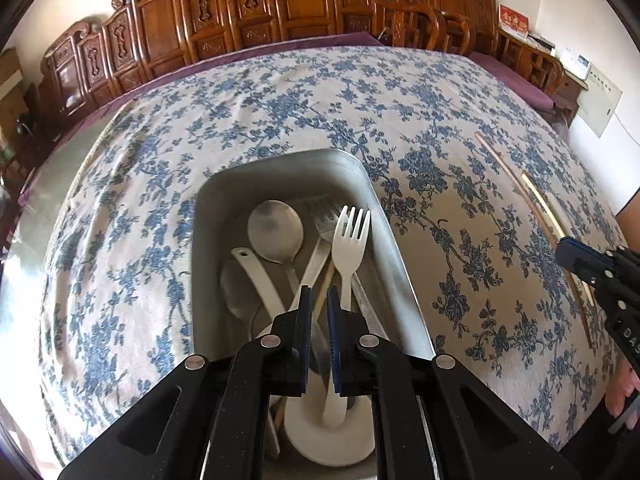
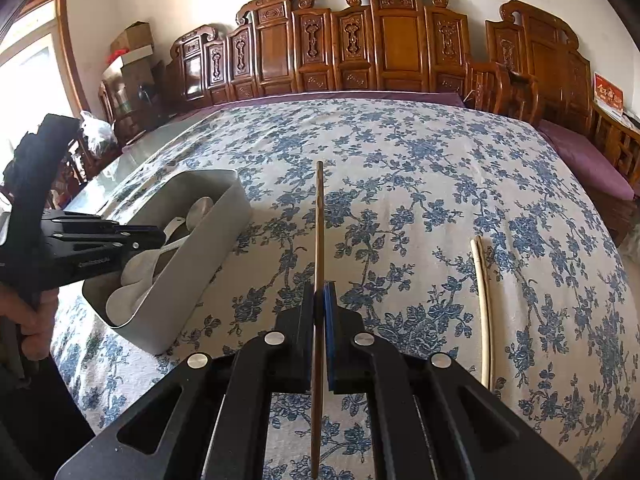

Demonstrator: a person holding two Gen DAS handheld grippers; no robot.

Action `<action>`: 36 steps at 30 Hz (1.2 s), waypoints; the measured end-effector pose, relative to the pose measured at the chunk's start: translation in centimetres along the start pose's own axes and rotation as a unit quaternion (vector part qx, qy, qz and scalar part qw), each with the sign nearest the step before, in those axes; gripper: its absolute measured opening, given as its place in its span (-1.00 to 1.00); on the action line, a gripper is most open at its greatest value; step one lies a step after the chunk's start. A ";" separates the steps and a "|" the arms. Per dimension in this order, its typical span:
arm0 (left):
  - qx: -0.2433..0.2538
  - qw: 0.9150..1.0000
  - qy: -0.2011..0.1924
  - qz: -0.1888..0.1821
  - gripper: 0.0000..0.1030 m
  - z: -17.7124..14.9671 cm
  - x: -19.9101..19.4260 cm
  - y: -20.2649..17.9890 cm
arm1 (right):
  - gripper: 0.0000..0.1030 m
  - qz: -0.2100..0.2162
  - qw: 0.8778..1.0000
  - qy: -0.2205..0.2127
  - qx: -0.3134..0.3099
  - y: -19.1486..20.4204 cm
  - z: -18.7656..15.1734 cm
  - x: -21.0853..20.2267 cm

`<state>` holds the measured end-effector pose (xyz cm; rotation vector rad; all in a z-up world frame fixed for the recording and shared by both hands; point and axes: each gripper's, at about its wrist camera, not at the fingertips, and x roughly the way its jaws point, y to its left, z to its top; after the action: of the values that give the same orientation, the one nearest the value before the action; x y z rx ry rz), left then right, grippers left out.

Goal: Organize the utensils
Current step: 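Carry the white fork into the tray and open the left tool while the right tool holds the chopstick, then lower the chopstick into the tray and open the right tool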

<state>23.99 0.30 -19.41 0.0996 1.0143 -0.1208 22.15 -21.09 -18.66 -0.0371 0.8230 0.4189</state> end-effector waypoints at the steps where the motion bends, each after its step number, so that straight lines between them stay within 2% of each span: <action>1: 0.001 1.000 -0.004 0.000 -0.87 -0.2 -0.4 0.1 | -0.89 0.001 1.000 0.000 -0.002 0.1 0.0 0.0; 13: 0.016 0.999 -0.037 -0.005 -0.86 -1.8 -3.9 1.1 | -0.89 0.025 0.999 0.000 -0.027 2.3 -0.3 -0.6; 20: -0.009 0.998 -0.064 -0.012 -0.85 -2.4 -4.7 2.5 | -0.89 0.041 0.999 -0.001 -0.037 3.5 -0.5 -1.2; 27: -0.031 0.997 -0.075 -0.016 -0.85 -2.8 -4.3 4.4 | -0.89 0.060 0.997 -0.001 -0.049 5.4 -0.5 -1.4; 36: -0.047 0.994 -0.093 -0.018 -0.85 -2.8 -4.8 6.2 | -0.88 0.080 0.995 -0.001 -0.053 8.5 1.2 -0.3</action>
<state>20.06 7.06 -16.62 -0.0157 0.8338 -0.1140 19.61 -13.18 -16.48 -0.0702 0.8041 0.6132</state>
